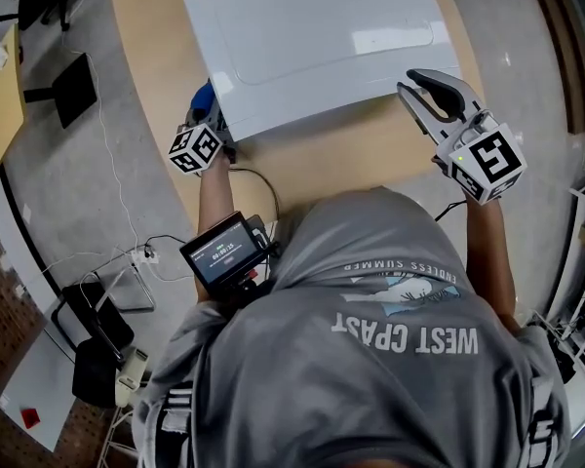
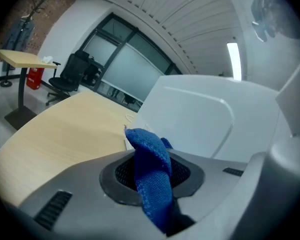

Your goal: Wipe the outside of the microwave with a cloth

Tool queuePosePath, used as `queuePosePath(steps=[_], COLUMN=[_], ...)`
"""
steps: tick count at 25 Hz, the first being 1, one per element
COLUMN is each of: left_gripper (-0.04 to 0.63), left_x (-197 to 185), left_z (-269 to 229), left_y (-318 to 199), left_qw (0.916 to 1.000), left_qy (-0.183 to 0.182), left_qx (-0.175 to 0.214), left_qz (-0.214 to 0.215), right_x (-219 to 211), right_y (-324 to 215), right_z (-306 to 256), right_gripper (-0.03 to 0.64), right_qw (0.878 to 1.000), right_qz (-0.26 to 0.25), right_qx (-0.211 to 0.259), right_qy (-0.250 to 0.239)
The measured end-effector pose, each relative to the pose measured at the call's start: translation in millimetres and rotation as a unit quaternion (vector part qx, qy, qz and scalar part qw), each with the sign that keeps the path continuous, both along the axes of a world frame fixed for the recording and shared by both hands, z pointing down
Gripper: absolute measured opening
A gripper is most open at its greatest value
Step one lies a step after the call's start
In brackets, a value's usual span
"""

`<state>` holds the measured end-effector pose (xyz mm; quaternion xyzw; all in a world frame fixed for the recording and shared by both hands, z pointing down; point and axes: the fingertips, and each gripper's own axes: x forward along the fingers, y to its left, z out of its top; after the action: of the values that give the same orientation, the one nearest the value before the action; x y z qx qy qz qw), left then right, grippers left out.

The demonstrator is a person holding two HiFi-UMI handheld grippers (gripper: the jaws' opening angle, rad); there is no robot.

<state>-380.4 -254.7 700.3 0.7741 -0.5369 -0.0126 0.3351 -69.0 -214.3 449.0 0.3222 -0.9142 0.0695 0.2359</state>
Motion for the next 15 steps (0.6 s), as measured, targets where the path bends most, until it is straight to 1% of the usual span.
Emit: queuePosePath(steps=[3,6,10,12,15], left_gripper=[0.107,0.107,0.106,0.106,0.106], left_x=[-4,-5,-1,4,15], left_z=[-36,-71,-121,-145,-172], left_y=[-15,-24,-33,-36,-36], left_qw=[0.9988,0.9958,0.9873,0.9831,0.9789], left_qy=[0.031,0.049,0.083,0.09,0.076], left_qx=[0.039,0.077,0.135,0.159,0.187], left_qz=[-0.007,-0.009,-0.002,0.01,0.033], right_x=[-5,-10,-18,-24,-35], right_y=[-9,-15,-22,-25,-30], right_z=[-3,2,5,4,12], right_gripper=[0.097,0.097,0.097,0.097,0.097], right_qw=[1.0,1.0,0.999,0.998,0.997], right_qz=[-0.007,-0.017,-0.035,-0.046,-0.062], right_qx=[0.002,0.005,0.013,0.015,0.017], right_qy=[-0.006,-0.015,-0.029,-0.035,-0.041])
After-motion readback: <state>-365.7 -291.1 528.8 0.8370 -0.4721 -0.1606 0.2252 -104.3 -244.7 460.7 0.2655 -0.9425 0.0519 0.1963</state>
